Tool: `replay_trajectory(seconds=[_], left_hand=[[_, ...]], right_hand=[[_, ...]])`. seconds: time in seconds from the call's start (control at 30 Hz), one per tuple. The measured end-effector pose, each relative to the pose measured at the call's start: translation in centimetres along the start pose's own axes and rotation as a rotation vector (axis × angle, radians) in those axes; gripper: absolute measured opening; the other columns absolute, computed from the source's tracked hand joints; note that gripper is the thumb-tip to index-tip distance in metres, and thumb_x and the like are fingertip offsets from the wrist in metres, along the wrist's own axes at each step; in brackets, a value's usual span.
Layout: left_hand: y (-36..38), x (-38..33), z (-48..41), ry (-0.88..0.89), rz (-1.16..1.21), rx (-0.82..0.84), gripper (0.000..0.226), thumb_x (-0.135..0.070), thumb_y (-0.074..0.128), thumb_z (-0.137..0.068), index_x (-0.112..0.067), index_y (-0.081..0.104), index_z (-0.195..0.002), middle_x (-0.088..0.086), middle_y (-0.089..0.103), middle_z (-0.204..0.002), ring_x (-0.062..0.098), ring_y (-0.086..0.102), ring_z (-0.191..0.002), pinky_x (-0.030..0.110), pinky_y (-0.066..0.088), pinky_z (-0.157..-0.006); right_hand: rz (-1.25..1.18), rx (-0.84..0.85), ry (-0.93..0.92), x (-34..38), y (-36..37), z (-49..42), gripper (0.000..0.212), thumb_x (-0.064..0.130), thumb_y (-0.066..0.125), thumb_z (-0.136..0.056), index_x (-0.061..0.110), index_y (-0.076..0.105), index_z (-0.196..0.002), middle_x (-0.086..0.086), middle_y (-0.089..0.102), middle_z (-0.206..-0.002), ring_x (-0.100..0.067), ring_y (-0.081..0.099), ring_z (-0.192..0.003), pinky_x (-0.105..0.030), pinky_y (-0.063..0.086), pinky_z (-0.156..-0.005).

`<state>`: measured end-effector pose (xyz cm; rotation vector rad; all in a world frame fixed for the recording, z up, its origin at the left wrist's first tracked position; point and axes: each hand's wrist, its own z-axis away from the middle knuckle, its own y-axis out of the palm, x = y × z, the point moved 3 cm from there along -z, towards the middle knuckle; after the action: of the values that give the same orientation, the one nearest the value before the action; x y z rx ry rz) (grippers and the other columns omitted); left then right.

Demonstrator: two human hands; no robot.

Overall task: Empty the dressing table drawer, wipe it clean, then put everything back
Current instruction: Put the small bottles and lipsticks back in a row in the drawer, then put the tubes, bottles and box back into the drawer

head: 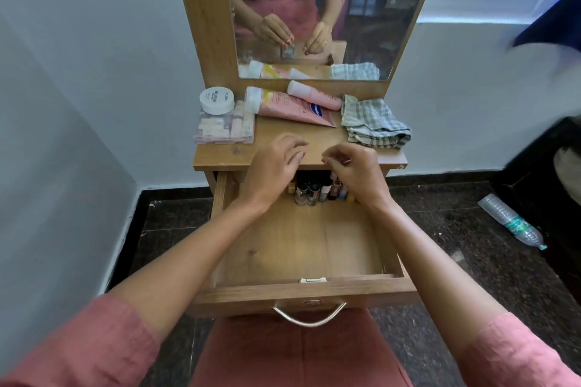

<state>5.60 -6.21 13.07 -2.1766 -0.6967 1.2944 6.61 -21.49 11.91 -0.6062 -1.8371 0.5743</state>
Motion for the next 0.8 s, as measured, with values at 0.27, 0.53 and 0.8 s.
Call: replay_trajectory(seconds=[0.27,0.53,0.8], left_hand=[[-2.2,3.3,-6.1,-0.091,-0.098,-0.112,0.024,-0.007,0.056,-0.085,-0.007,0.061,-0.108,0.009,0.062,-0.113,0.021,0.055,-0.107,0.026,0.041,-0.09],[-4.1,7.5,-8.9,-0.139,-0.142,0.003,0.046,-0.011,0.067,-0.078,-0.01,0.053,-0.122,0.009,0.053,-0.129,0.022,0.049,-0.117,0.025,0.038,-0.094],[-3.7,7.9,-10.2,-0.211,-0.107,0.059,0.052,-0.009,0.07,-0.076,-0.009,0.052,-0.124,0.009,0.048,-0.134,0.021,0.045,-0.122,0.021,0.035,-0.093]], right_hand=[[-0.011,-0.103,0.05,0.5,-0.3,-6.7,0.016,0.004,0.064,-0.082,0.0,0.068,-0.097,-0.008,0.067,-0.09,-0.012,0.058,-0.077,-0.001,0.041,-0.063],[0.144,-0.084,0.109,-1.3,0.6,-11.2,0.039,0.001,0.056,-0.081,0.007,0.059,-0.119,-0.01,0.06,-0.122,-0.021,0.053,-0.114,-0.021,0.038,-0.088],[0.195,-0.01,0.096,-2.6,1.5,-12.7,0.042,0.001,0.056,-0.079,0.01,0.058,-0.121,-0.007,0.057,-0.126,-0.022,0.052,-0.116,-0.028,0.04,-0.093]])
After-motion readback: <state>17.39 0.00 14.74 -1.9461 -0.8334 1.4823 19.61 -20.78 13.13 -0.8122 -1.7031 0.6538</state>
